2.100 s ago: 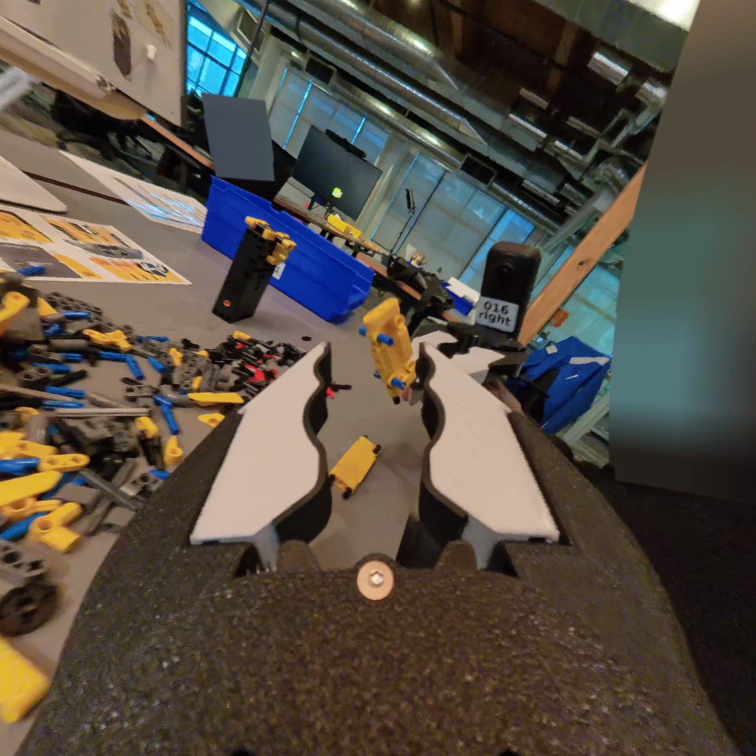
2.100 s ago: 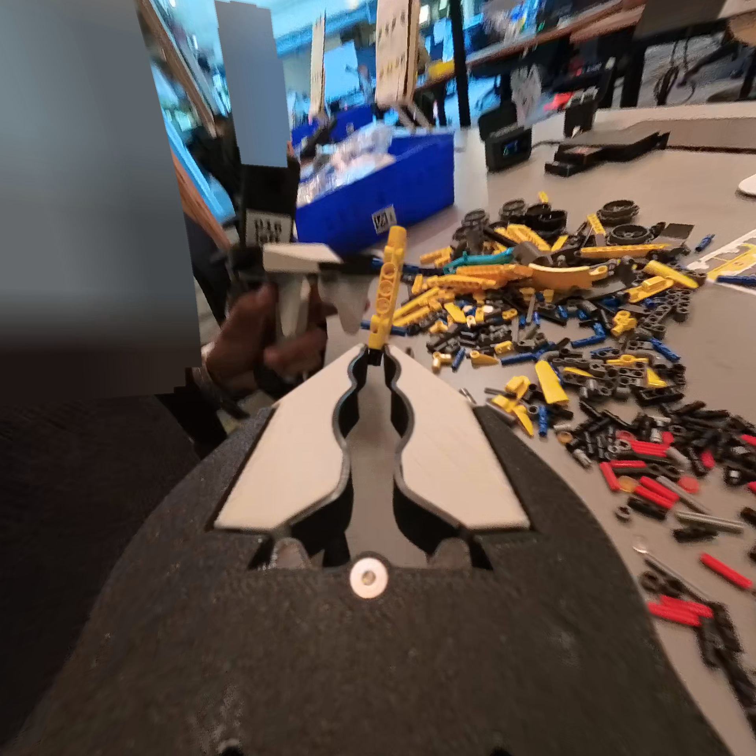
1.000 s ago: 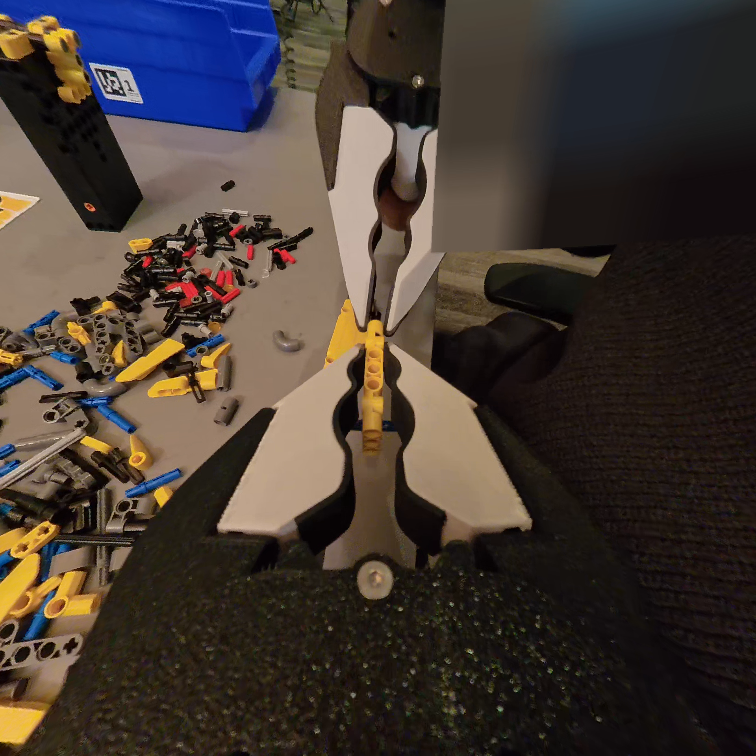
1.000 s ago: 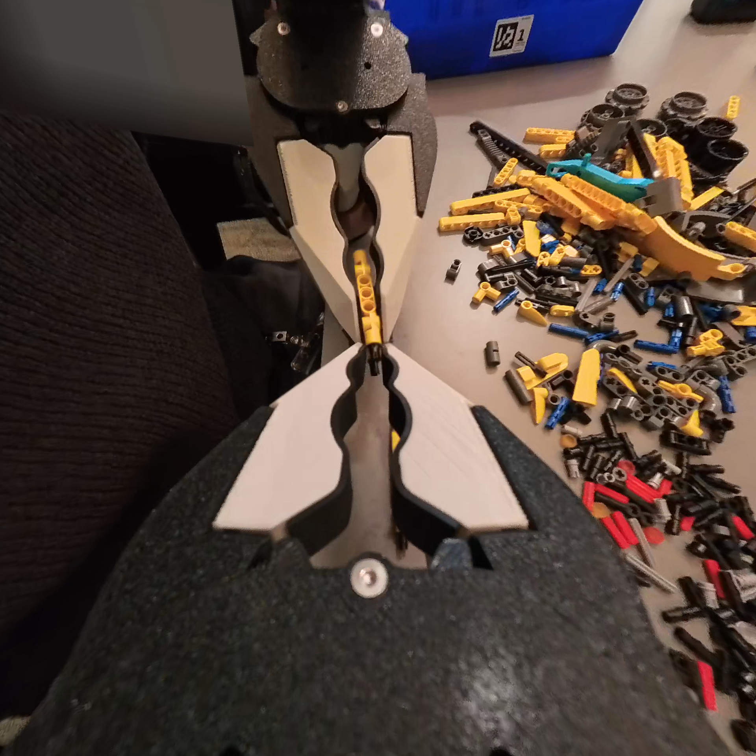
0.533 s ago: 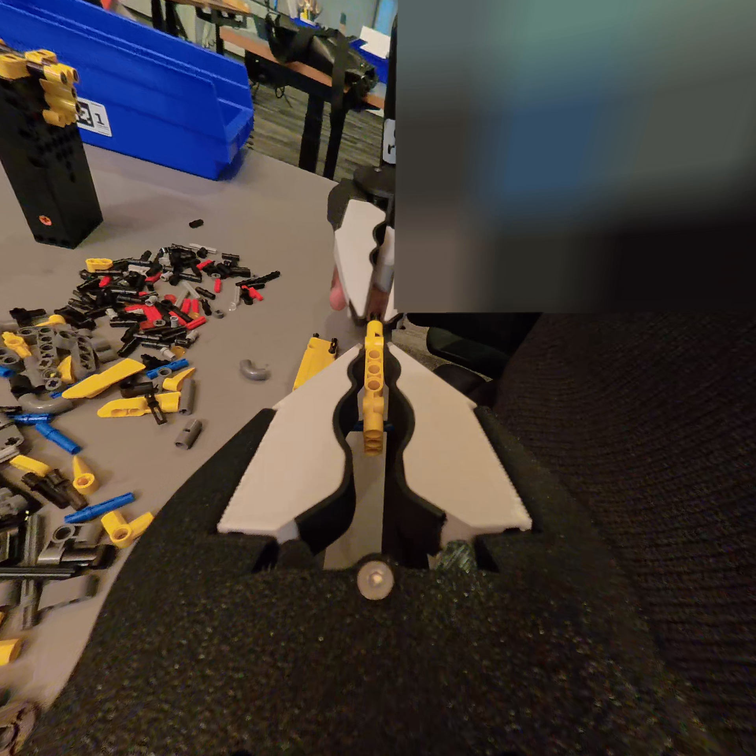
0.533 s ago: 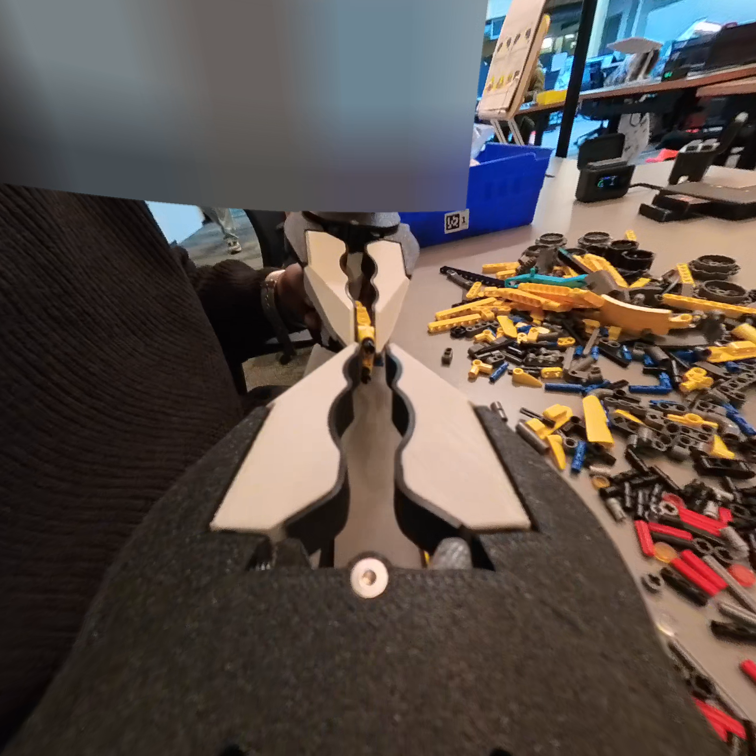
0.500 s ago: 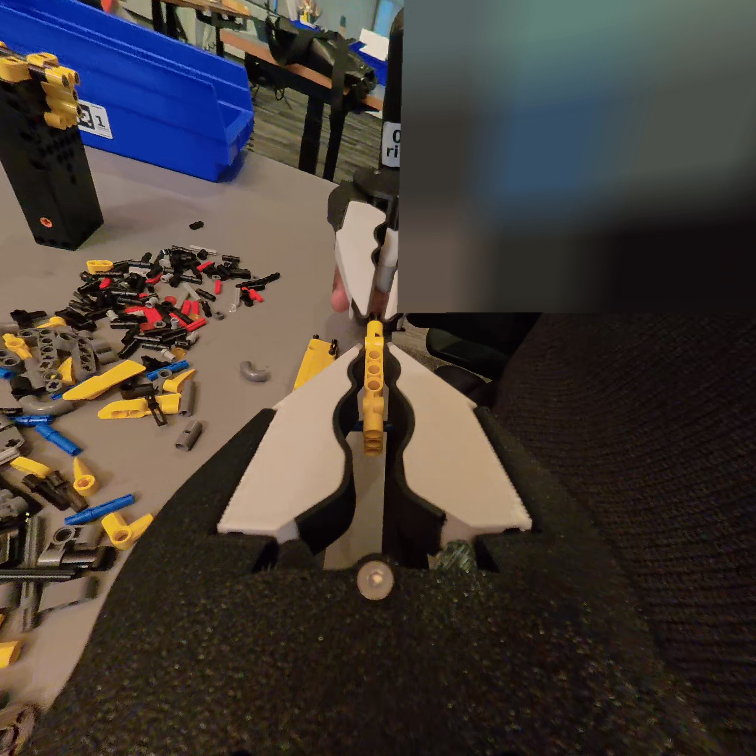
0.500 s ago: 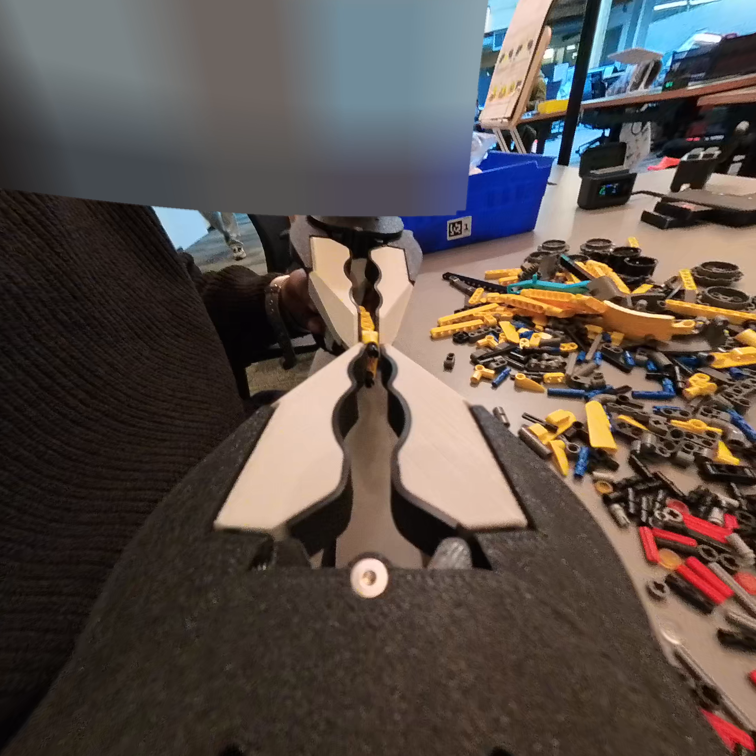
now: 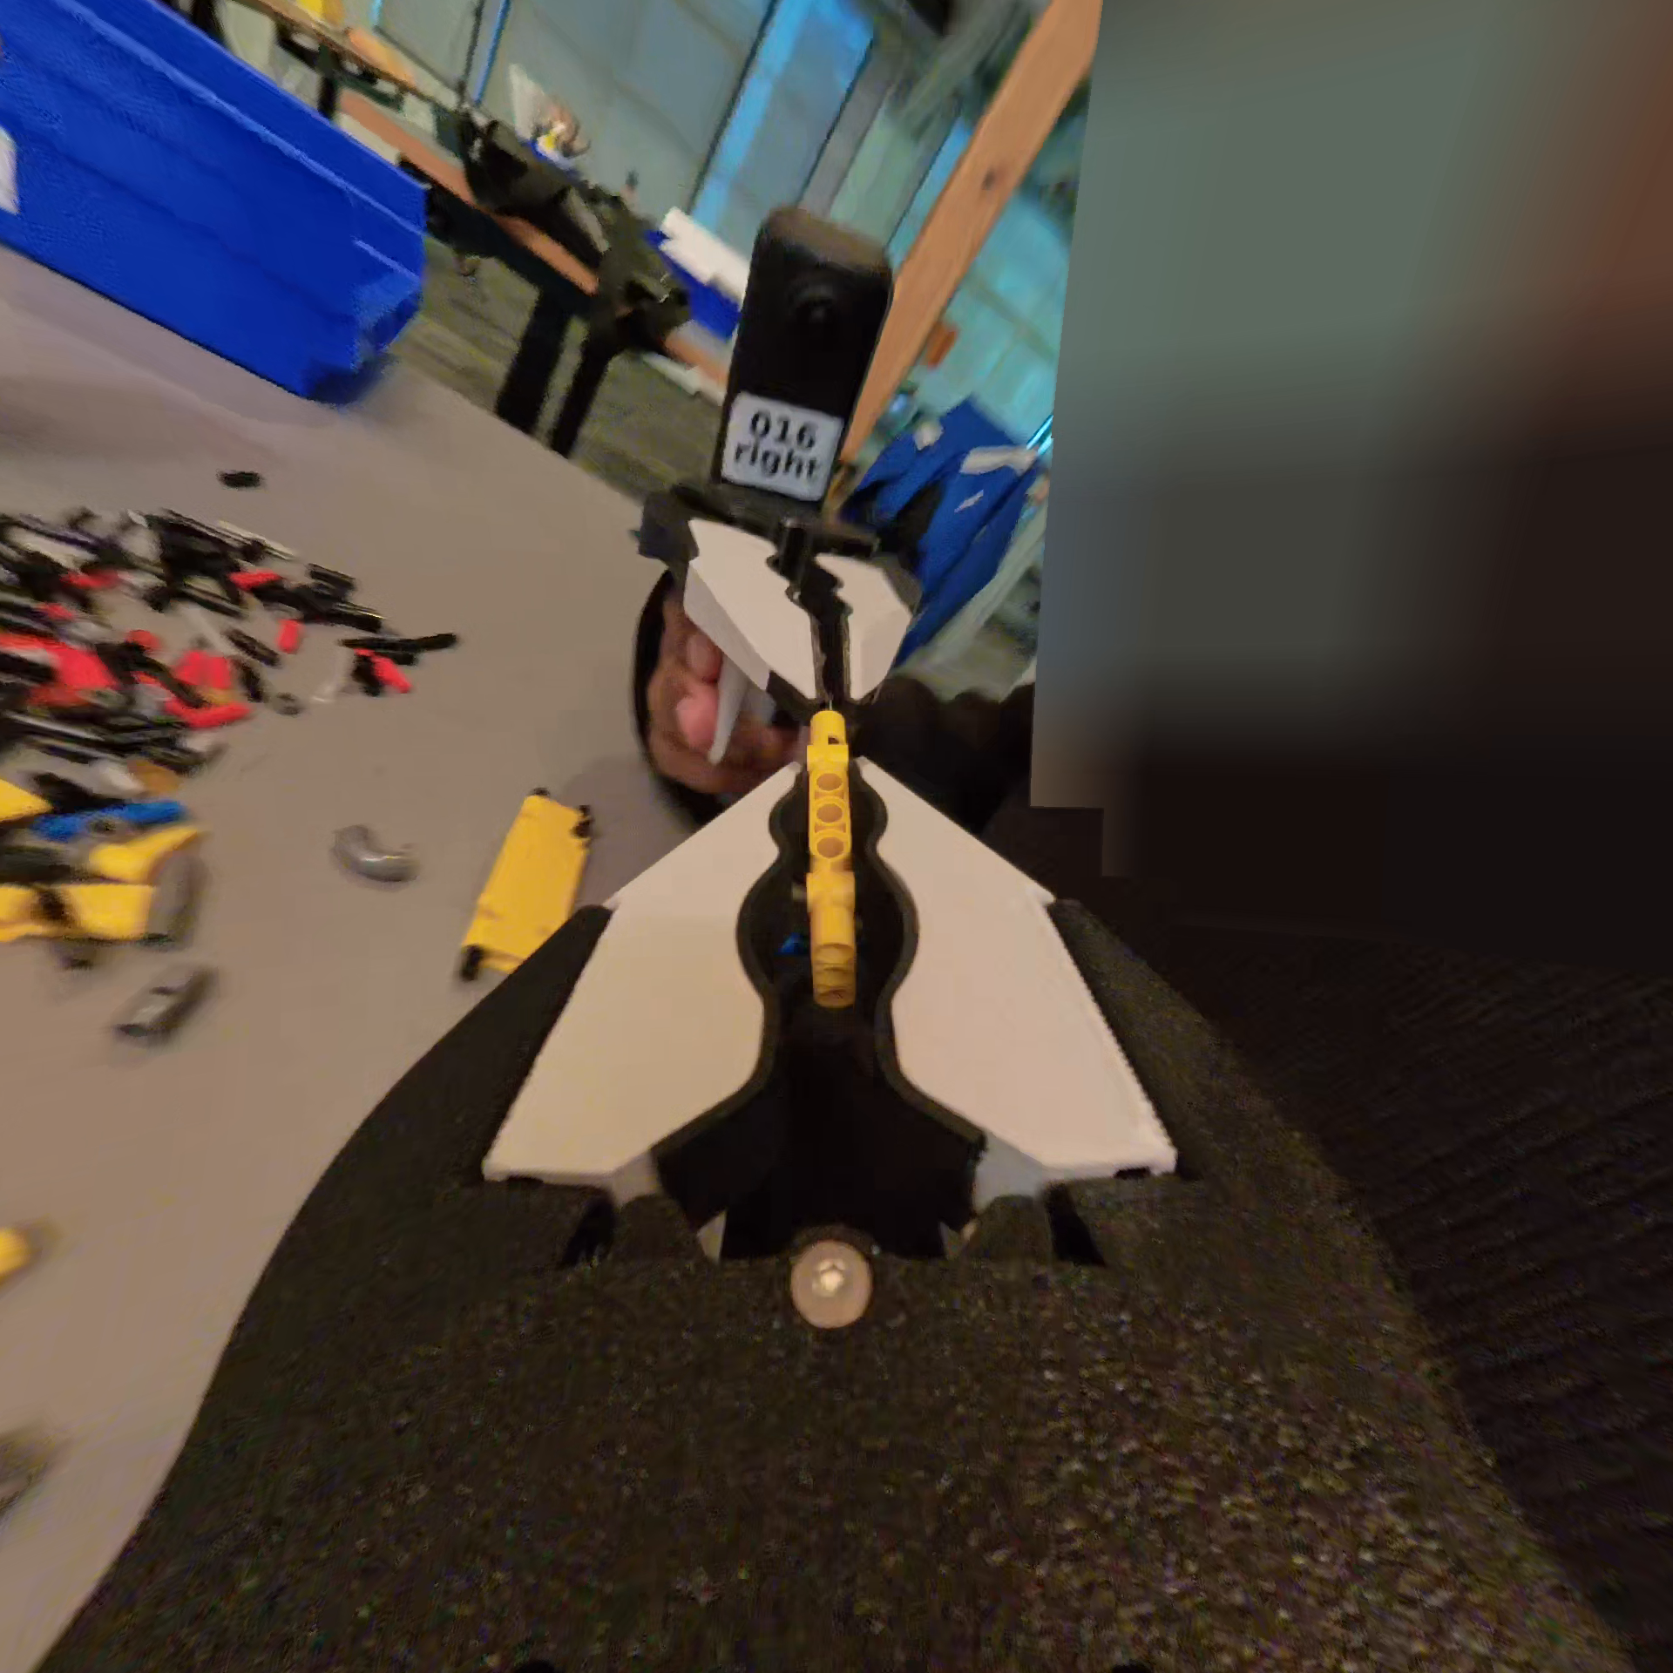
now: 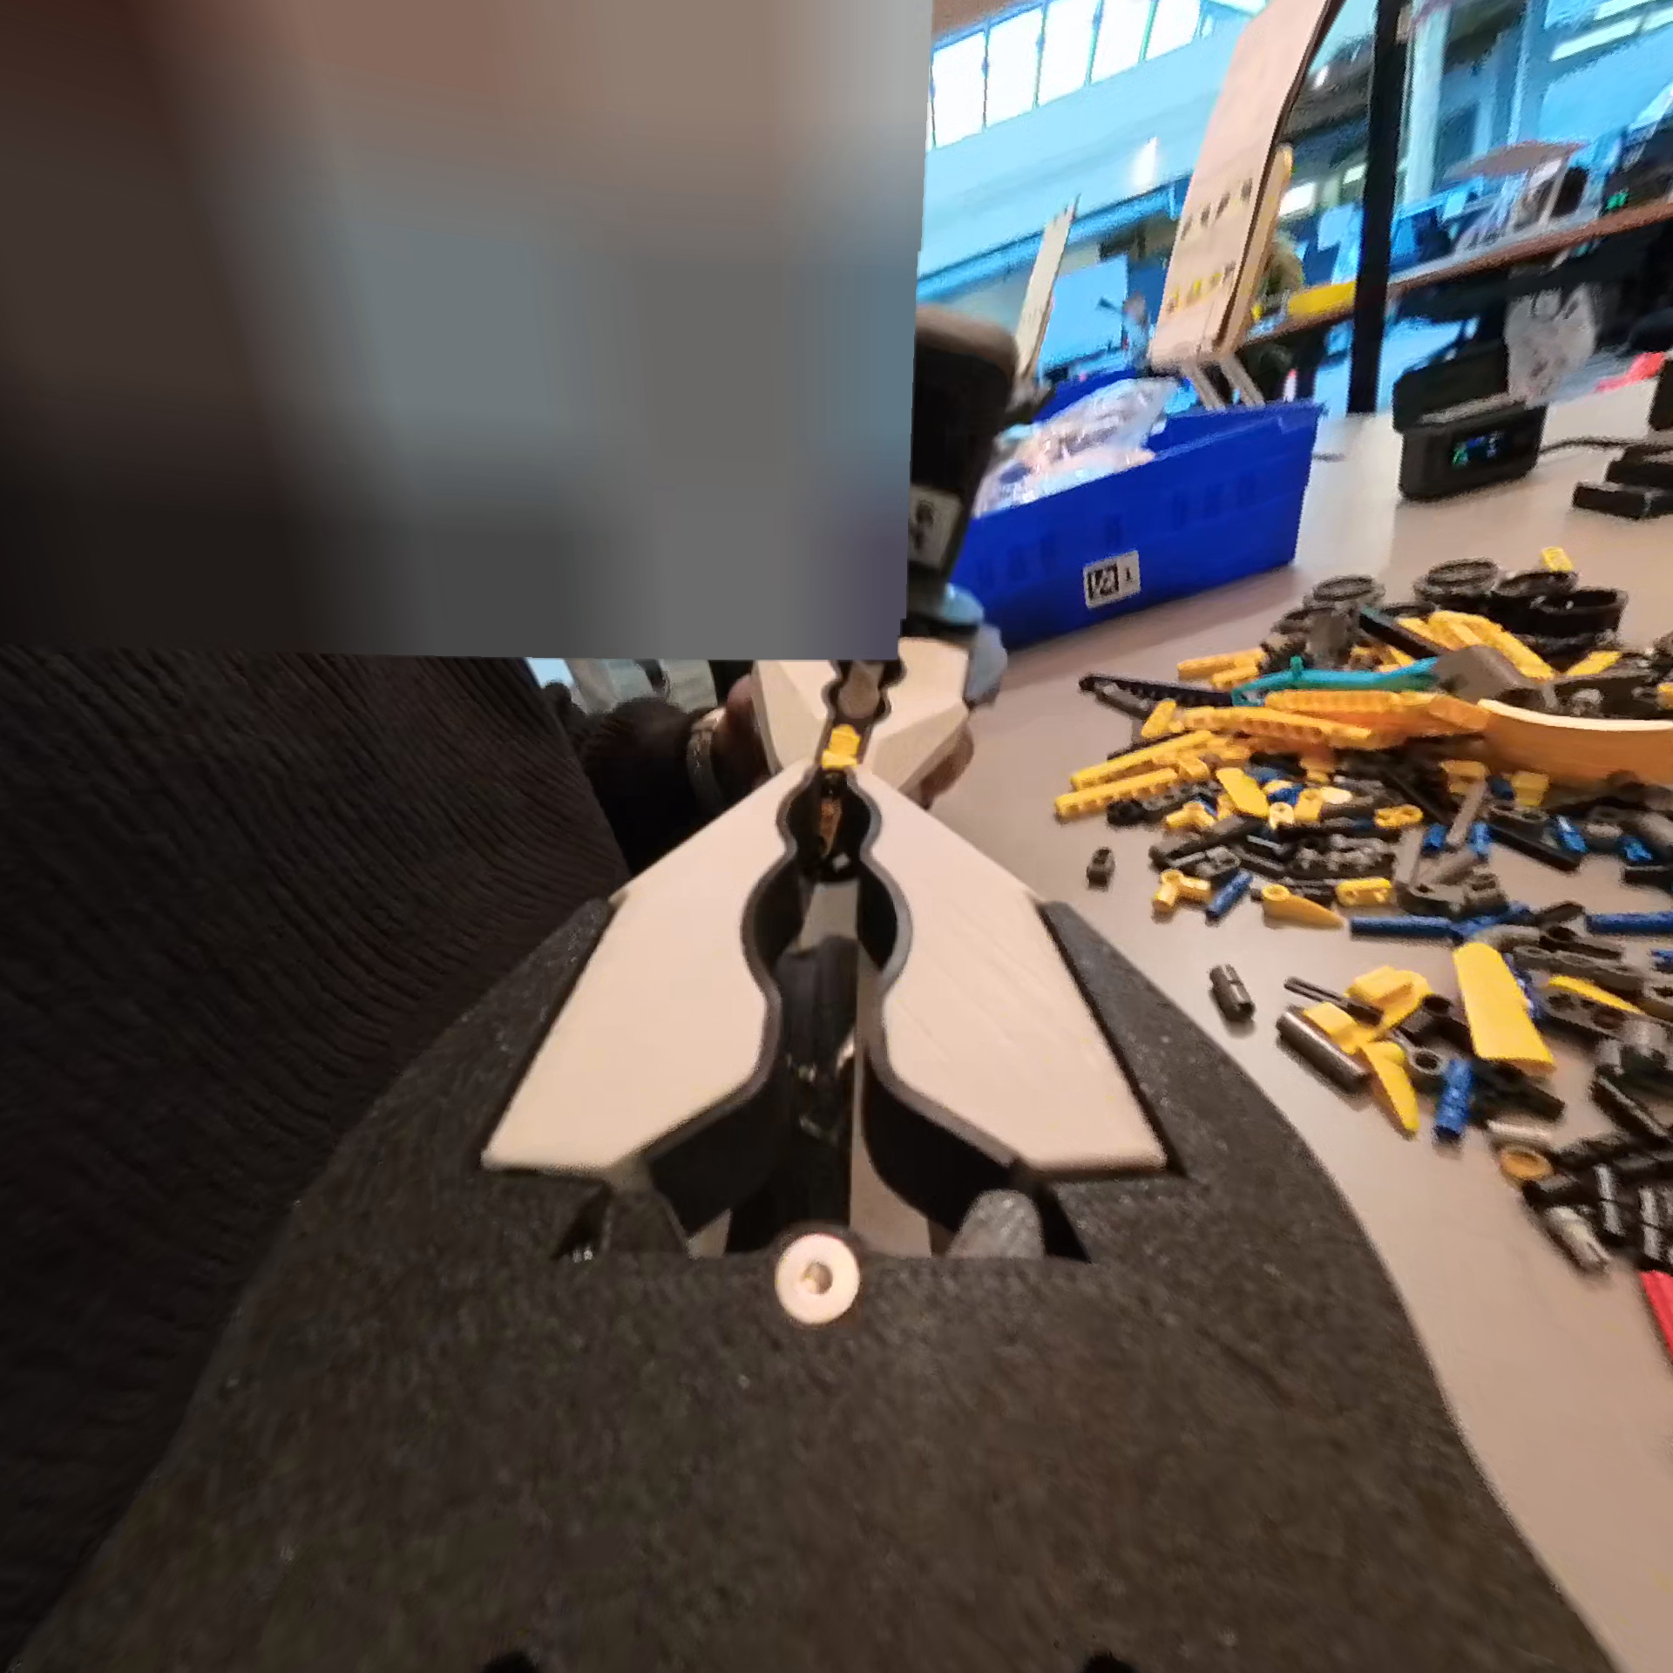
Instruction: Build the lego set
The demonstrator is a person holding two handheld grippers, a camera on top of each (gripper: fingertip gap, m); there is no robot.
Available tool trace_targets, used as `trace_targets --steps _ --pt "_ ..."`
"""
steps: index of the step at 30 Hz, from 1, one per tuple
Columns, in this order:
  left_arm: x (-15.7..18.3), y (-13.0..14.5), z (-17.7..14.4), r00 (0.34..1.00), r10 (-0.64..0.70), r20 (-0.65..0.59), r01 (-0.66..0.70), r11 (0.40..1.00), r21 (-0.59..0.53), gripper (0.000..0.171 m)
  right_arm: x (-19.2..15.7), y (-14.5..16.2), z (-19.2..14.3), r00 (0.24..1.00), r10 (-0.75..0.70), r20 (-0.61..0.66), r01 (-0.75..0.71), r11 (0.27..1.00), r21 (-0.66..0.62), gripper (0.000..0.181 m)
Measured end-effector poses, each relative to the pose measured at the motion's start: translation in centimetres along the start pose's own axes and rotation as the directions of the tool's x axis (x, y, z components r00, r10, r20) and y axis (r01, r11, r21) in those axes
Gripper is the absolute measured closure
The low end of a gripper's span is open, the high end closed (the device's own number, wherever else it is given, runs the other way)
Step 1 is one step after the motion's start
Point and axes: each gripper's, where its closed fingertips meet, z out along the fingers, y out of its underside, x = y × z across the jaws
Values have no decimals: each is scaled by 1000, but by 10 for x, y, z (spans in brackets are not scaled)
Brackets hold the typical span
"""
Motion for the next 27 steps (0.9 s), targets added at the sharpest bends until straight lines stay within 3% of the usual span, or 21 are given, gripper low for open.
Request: trace_targets --steps 3,10,12,14,15,18,21,22,23,25,27 --pt "3 -3 5 971 -211 -114 220 973 76 167 -1 -5 -5 999 24 20 -25 999 43 180" --pt "21 -3 13 772 -519 -366 558 830 1 166 -16 -6 -13 993 -2 114 -2 999 35 181" --pt "11 0 14 853 -458 -250 479 877 27 166 -9 -4 -15 995 34 92 -37 999 31 181" --pt "-2 3 13 957 -285 -44 286 958 22 167 2 2 -16 992 121 44 -122 992 27 181" --pt "-3 2 14 976 -217 19 216 976 7 167 4 2 -17 987 160 34 -161 986 34 180" --pt "-15 4 12 977 8 212 6 998 -67 166 12 5 -18 948 319 3 -319 947 28 179" --pt "-23 7 11 892 278 357 -217 955 -200 165 18 11 -20 859 512 14 -512 858 40 180" --pt "-22 6 12 887 291 359 -229 952 -204 166 18 9 -21 824 565 42 -567 822 56 180" --pt "-18 5 13 920 223 323 -177 970 -165 166 16 7 -21 810 583 62 -586 808 67 180" --pt "-9 1 13 987 -43 156 50 998 -36 166 10 3 -20 851 523 53 -525 849 56 179" --pt "-8 4 12 979 -192 61 192 981 10 166 8 5 -18 925 380 -23 -380 925 -6 179"
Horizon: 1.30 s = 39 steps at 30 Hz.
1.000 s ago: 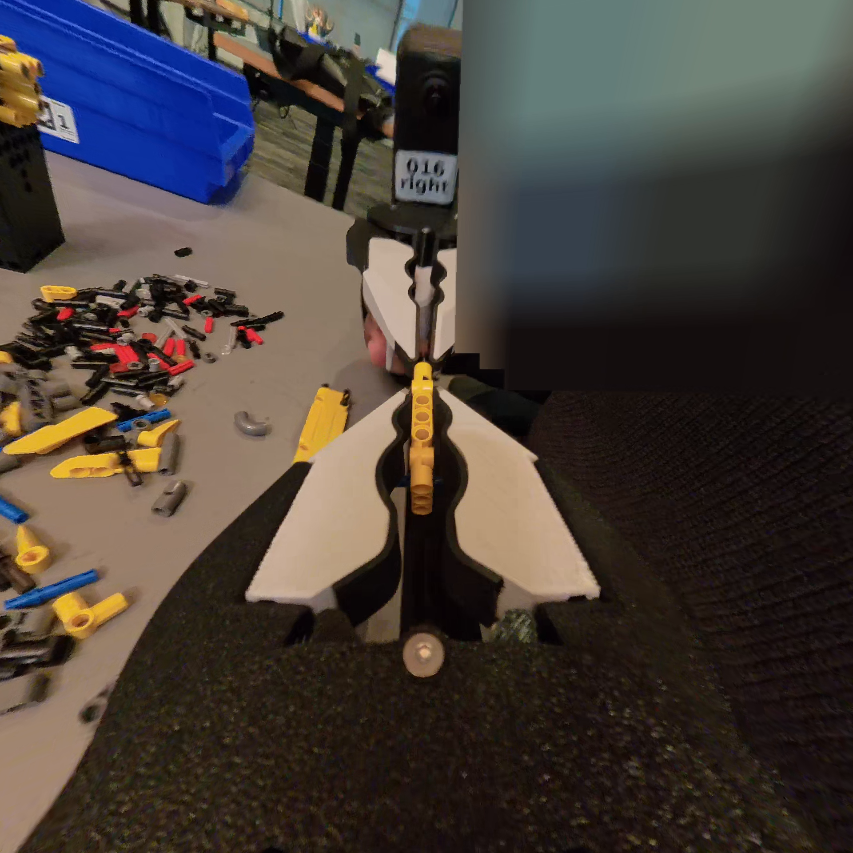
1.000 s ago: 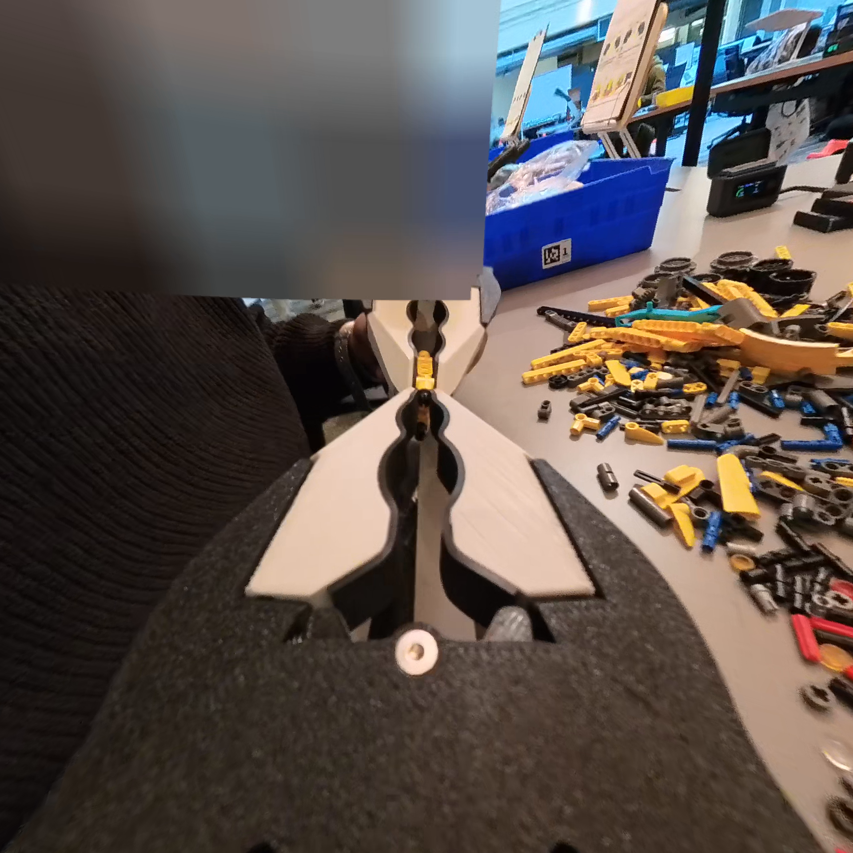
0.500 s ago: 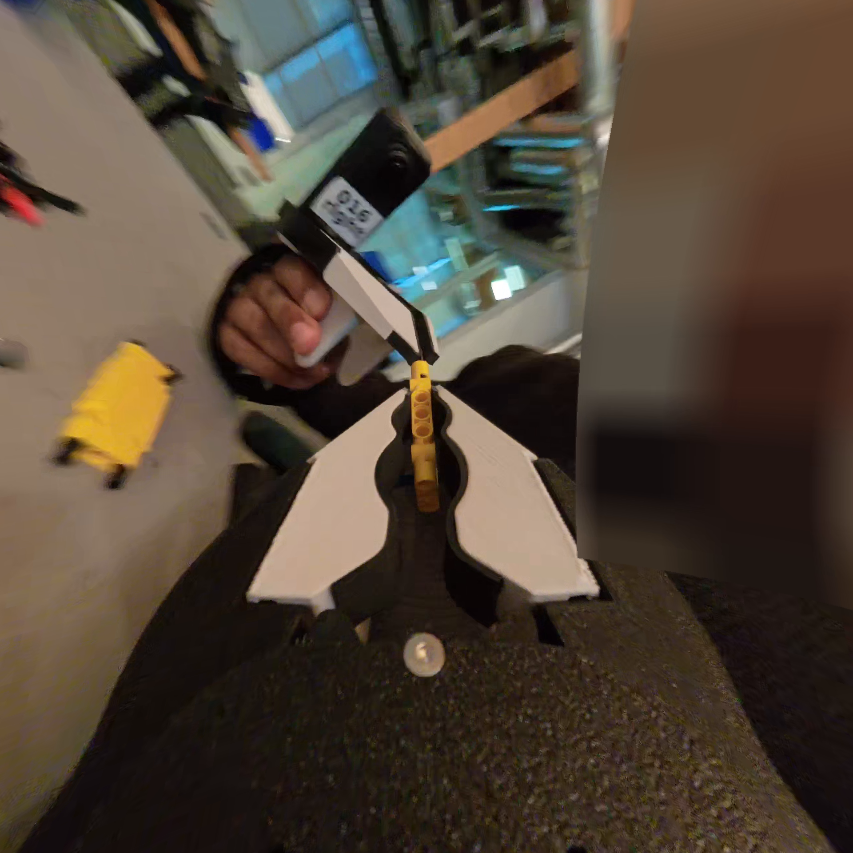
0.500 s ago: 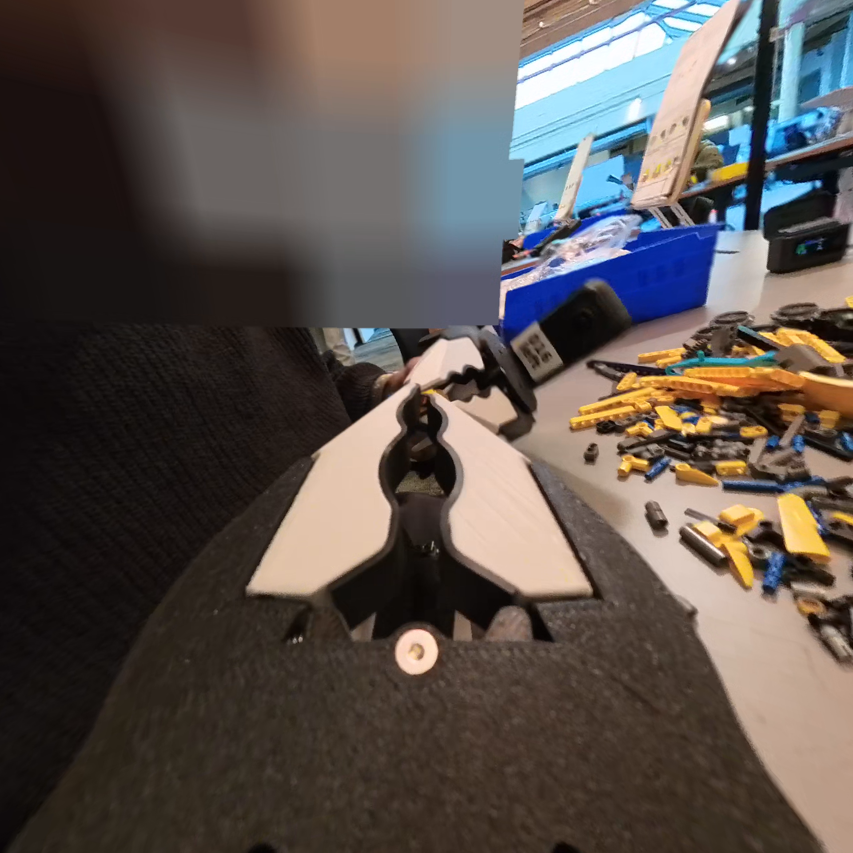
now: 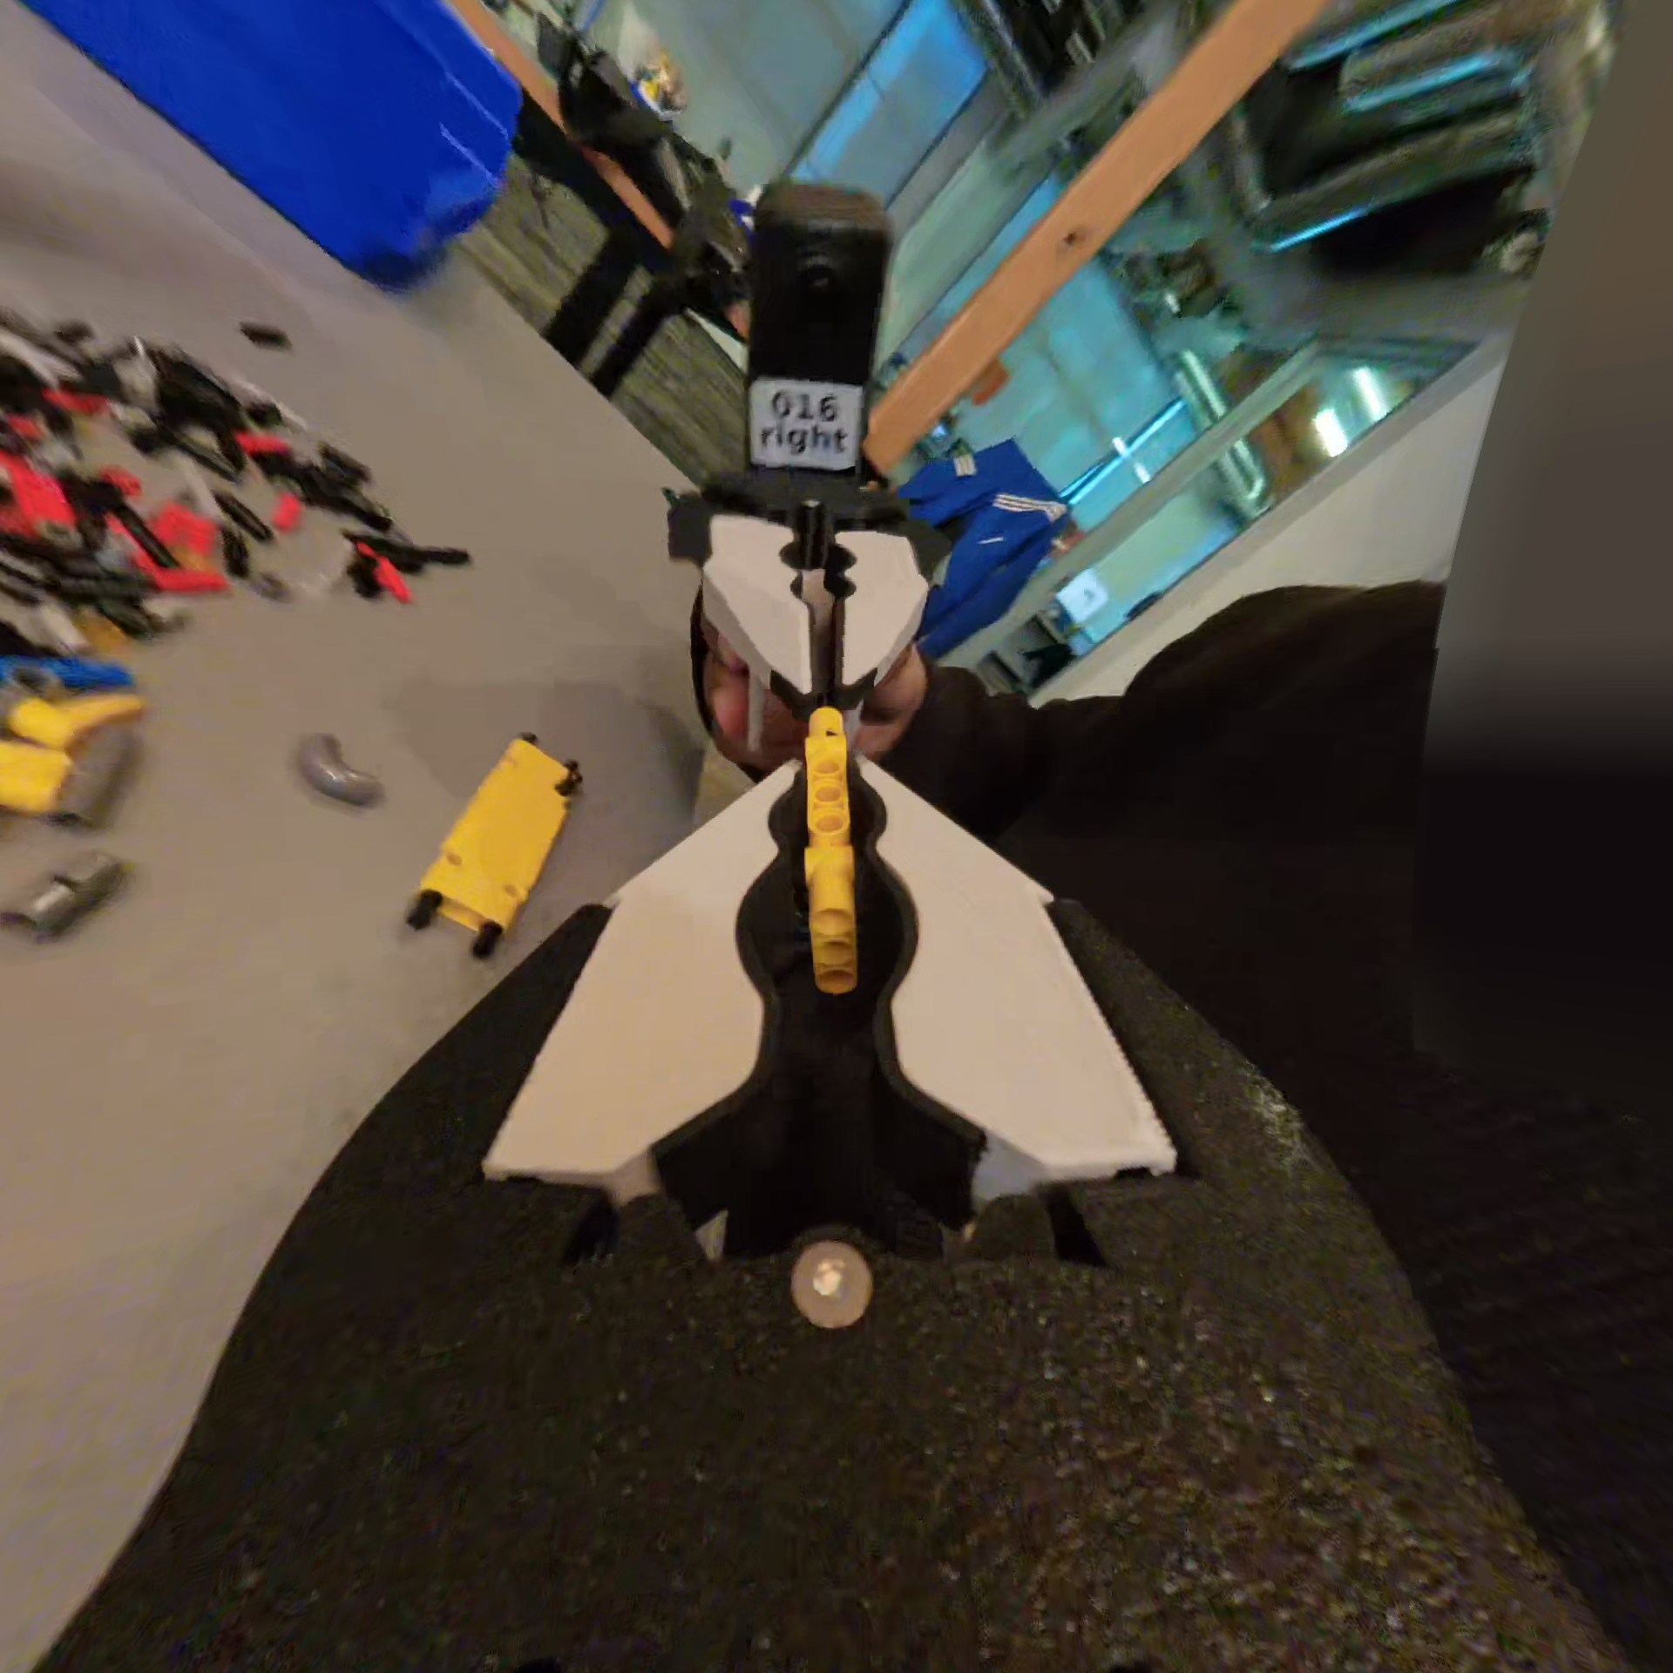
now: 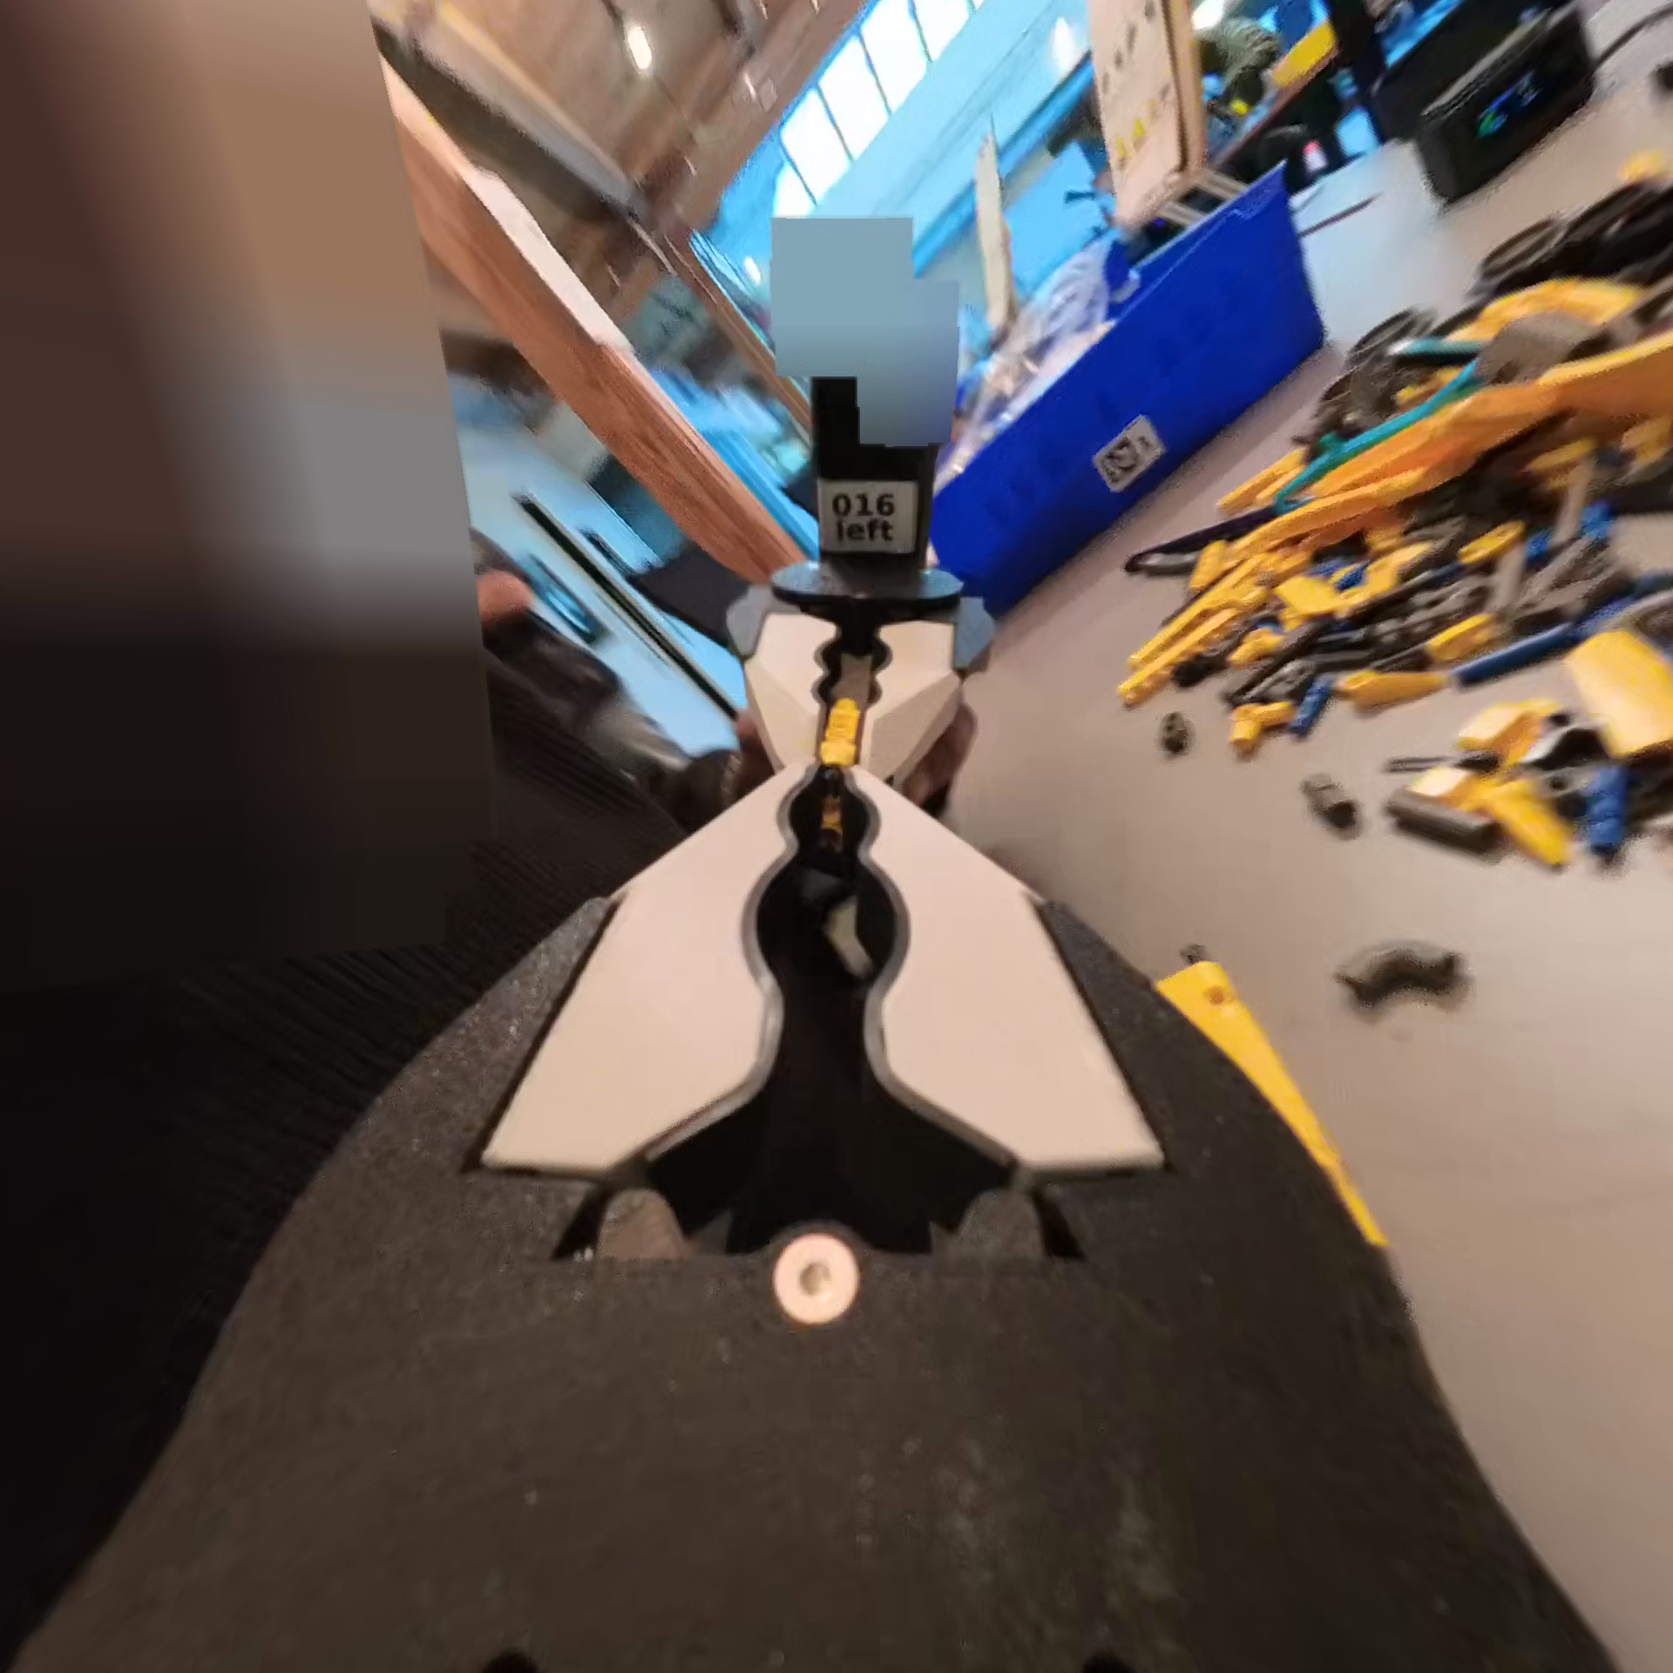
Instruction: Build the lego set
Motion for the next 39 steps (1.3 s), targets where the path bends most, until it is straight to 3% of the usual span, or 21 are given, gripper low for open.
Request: trace_targets --steps 3,7,10,15,17,19,20,23,25,27,29,30,33,34,36,39 --pt "7 0 0 992 -90 -91 92 996 14 166 -5 1 0 986 -163 -33 161 986 -48 180" --pt "-2 -1 -4 1000 16 21 -16 1000 -6 166 0 -2 -3 977 -199 -77 197 980 -33 177" --pt "-5 -7 -12 999 12 35 -13 999 31 166 3 -10 -11 975 -188 -114 193 981 30 144" --pt "0 -6 -13 1000 29 6 -29 998 53 166 7 16 4 944 -275 -182 265 961 -78 129" --pt "0 -9 -14 1000 31 -3 -31 997 75 166 17 18 5 902 -340 -264 321 940 -113 135" --pt "-5 -13 -19 999 42 28 -45 994 102 166 41 12 -7 765 -469 -442 425 883 -201 151" --pt "-10 -14 -22 997 51 60 -57 993 108 166 52 7 -17 648 -544 -533 476 835 -275 162" --pt "-24 -13 -32 984 85 156 -102 989 104 165 64 -10 -38 296 -678 -673 571 690 -444 164" --pt "-33 -10 -37 960 140 241 -163 984 76 165 59 -18 -40 160 -675 -720 623 635 -457 162" --pt "-39 -9 -41 922 217 320 -244 969 47 165 55 -18 -34 98 -672 -734 653 599 -462 162" --pt "-37 -11 -42 895 270 354 -302 953 37 165 52 -20 -27 90 -655 -750 676 593 -437 165" --pt "-35 -14 -42 891 281 357 -319 947 51 165 52 -21 -25 123 -623 -772 675 623 -395 177" --pt "-26 -23 -43 911 257 322 -311 941 130 165 60 -22 -17 334 -461 -822 564 797 -217 181" --pt "-26 -24 -44 914 250 319 -306 941 141 165 63 -23 -14 374 -435 -819 538 821 -191 181" --pt "-31 -26 -48 878 270 397 -351 925 148 165 65 -32 -15 347 -449 -824 566 800 -198 181" --pt "-29 -25 -48 820 349 453 -440 891 111 165 54 -52 -15 252 -514 -820 691 688 -219 181"
